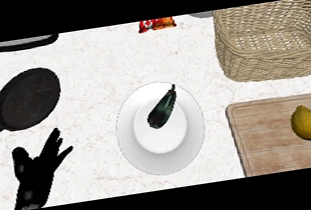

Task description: Pick the lemon from the cutting board and place it in the basket

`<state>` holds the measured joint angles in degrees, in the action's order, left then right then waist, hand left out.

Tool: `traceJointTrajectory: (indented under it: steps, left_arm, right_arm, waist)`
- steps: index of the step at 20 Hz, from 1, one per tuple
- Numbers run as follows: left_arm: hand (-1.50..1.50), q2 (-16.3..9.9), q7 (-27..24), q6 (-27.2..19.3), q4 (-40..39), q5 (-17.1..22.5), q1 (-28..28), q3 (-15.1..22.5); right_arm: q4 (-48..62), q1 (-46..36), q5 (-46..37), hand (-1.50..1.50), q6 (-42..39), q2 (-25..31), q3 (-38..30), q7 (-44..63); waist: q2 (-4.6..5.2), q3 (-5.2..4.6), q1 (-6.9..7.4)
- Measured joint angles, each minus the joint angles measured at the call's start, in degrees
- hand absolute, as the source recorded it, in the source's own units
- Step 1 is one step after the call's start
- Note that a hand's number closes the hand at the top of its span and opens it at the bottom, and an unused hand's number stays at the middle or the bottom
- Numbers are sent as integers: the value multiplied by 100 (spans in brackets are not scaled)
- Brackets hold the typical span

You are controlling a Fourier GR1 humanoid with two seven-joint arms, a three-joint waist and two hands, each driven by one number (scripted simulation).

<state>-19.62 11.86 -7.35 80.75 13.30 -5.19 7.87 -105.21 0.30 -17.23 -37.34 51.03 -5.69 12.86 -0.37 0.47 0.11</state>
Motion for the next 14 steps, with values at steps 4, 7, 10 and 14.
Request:
traceJointTrajectory:
  steps: [4,7,10,14]
  left_arm:
    - [0,79,-165,66,13,-71,-75,-20]
    - [0,90,-32,83,128,-96,-98,-55]
    - [0,116,78,109,166,-128,-93,-90]
    - [0,192,208,64,264,-228,-129,-100]
  right_arm:
    - [266,25,-461,-150,195,-253,149,-305]
    - [459,-8,-688,-150,266,-402,166,-506]
    - [662,-59,-967,-150,395,-556,214,-691]
    - [853,34,-1338,-150,583,-754,294,-950]
  waist:
    - [-2,0,4]
    - [1,-5,4]
    - [4,-7,6]
    - [2,-9,1]
